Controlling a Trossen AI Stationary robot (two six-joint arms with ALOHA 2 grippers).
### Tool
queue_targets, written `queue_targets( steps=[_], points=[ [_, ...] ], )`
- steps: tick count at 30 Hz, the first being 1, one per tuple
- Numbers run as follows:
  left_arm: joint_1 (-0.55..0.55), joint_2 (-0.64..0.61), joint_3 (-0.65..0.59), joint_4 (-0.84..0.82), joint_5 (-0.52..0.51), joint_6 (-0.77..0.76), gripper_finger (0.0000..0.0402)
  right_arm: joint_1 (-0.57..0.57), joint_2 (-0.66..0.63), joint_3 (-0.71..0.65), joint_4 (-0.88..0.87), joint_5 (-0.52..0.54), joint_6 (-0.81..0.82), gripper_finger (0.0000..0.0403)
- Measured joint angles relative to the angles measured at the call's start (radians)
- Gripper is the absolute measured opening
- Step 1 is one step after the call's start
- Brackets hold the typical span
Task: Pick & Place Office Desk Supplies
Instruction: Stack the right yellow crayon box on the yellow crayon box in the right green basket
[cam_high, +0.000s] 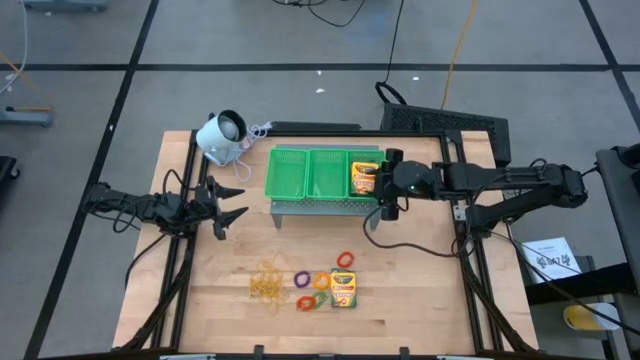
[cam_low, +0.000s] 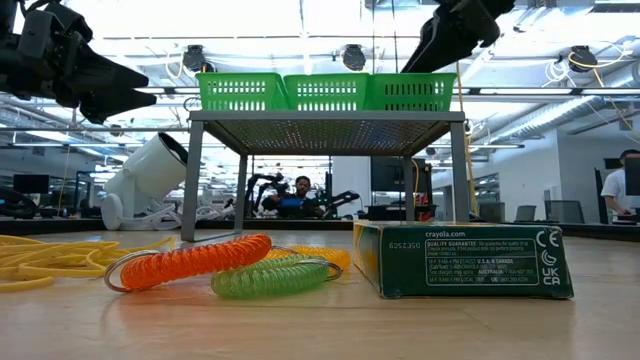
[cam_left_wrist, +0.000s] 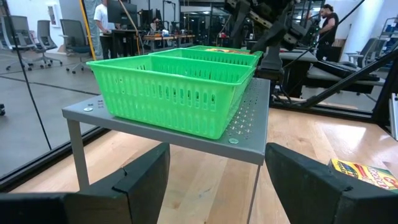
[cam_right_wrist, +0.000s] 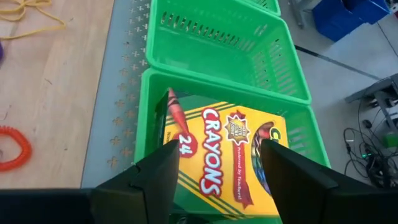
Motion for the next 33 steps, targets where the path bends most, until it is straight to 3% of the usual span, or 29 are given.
queue_targets(
  steps=[21, 28, 33],
  points=[
    [0.0, 0.0, 0.0, 0.0, 0.0, 0.0, 0.0271, -0.002, -0.006, 0.001, -0.036, -0.046, 0.047, 0.0208],
    [0.0, 0.0, 0.0, 0.0, 0.0, 0.0, 0.0271, -0.005, 0.0, 0.001, -0.041, 0.102, 0.012, 0.0208],
    [0.0, 0.0, 0.0, 0.0, 0.0, 0.0, 0.0271, -0.005, -0.001, 0.001, -0.036, 0.132, -0.009, 0.0208]
  ],
)
